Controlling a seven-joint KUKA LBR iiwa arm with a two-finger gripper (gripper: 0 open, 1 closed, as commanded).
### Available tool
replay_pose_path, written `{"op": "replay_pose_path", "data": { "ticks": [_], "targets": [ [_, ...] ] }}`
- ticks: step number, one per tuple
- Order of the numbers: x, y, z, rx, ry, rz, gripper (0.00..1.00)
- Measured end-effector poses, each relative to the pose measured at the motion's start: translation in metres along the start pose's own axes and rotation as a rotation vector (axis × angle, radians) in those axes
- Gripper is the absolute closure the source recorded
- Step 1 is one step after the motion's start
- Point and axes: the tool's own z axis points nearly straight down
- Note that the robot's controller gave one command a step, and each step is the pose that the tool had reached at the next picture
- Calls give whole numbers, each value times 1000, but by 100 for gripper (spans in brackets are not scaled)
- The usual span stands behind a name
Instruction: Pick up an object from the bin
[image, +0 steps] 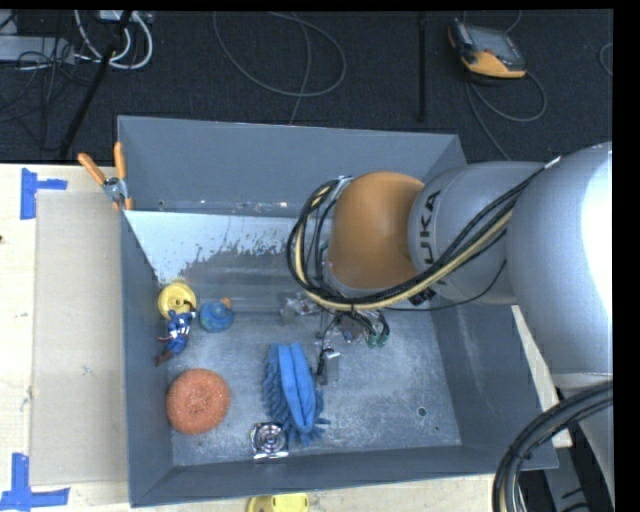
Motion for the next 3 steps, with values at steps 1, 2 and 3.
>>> {"op": "replay_pose_path", "data": {
  "ticks": [1, 2, 3],
  "targets": [
    [23, 42, -1, 2, -10, -6, 0],
    [29, 51, 1, 1, -6, -6, 0],
    [18, 38, -52, 2, -9, -316, 100]
  ]
}}
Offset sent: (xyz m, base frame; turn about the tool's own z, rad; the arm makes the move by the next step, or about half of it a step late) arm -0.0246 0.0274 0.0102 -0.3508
